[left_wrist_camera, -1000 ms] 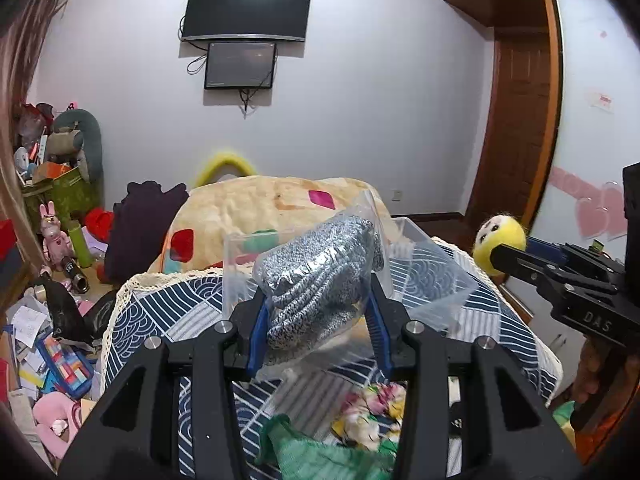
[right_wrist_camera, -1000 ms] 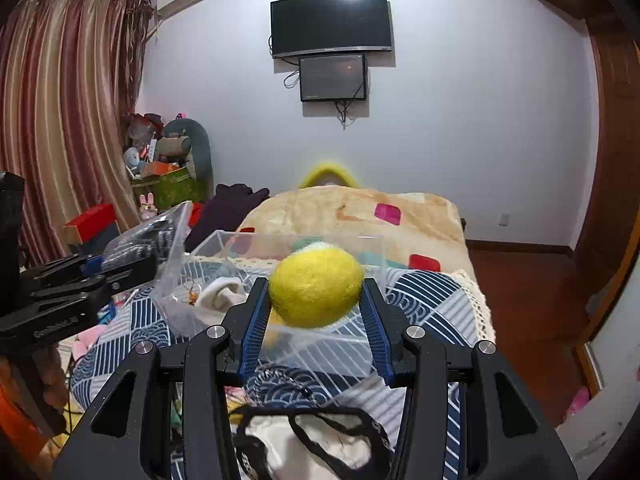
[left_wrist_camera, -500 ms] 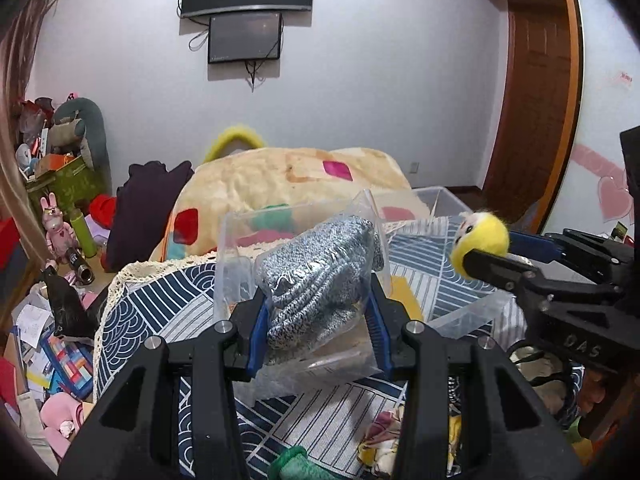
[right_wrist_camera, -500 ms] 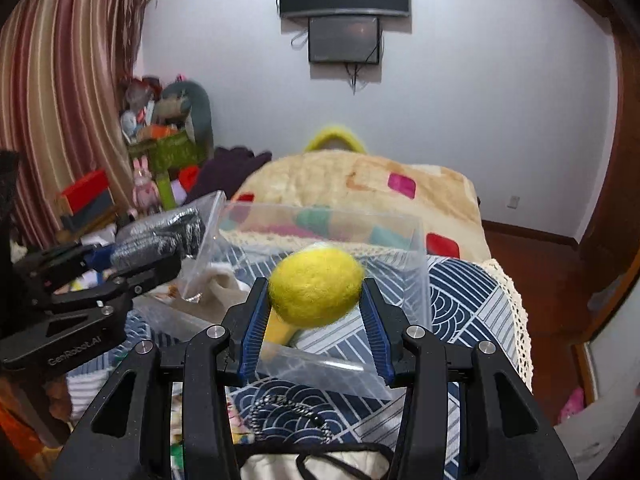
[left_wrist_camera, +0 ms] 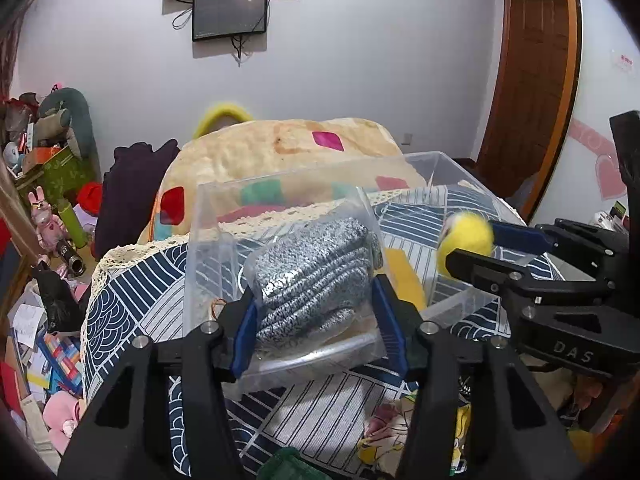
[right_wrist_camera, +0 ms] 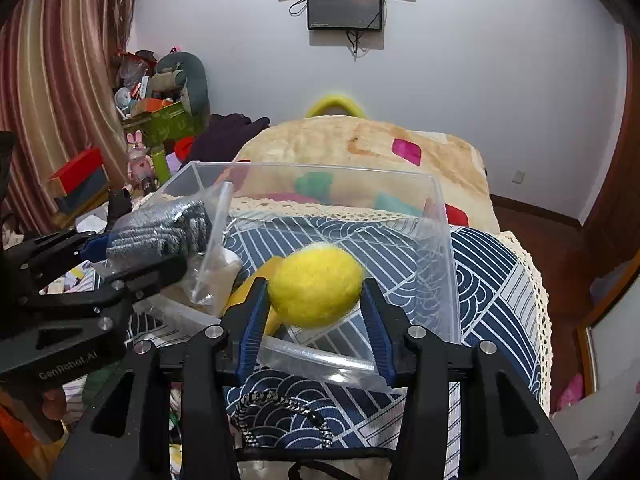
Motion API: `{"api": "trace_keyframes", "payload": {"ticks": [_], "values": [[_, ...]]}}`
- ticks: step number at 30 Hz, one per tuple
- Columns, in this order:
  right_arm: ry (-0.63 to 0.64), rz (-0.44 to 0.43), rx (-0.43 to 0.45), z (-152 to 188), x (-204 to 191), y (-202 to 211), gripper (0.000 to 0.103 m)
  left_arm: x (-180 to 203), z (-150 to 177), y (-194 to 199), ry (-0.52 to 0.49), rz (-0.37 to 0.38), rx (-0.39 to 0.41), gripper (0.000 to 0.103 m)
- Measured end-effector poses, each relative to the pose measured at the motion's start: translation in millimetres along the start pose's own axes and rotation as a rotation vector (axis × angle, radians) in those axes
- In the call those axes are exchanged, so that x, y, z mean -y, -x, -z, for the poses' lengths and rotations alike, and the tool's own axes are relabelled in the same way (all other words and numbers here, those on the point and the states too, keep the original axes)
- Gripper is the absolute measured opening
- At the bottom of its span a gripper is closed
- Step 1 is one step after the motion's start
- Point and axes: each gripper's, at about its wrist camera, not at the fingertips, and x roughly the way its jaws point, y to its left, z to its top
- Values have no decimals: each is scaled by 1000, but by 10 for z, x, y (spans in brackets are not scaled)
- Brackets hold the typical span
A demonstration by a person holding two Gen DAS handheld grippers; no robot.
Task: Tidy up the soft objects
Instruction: 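Lower the grey knit item into the box with the left tool while the right tool drops the ball in, then grasp the green knit sock with the left tool while the right tool grasps the black purse strap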
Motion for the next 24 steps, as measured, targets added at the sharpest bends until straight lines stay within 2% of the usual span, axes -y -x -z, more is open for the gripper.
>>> {"api": "trace_keyframes", "payload": {"ticks": [3,4,9,11,12,18,19,24], "values": [[2,2,11,-6,-14,51,68,-9,-6,42,3,13,0,60],[6,9,22,-13,-24,71,71,-16,-9,66,8,19,1,64],[27,12,53,-29,-47,211,72,-29,-38,213,7,37,21,67],[31,17,74,-36,-52,290,78,-20,-47,323,-10,28,45,69],[32,20,88,-34,-51,333,82,-15,-46,376,-16,25,56,73],[36,30,156,-21,-41,603,84,0,-34,754,-31,20,137,92],[33,28,164,-17,-39,644,87,4,-29,799,-31,19,146,96],[30,29,207,67,-20,841,102,27,99,1004,-28,23,168,101]]}}
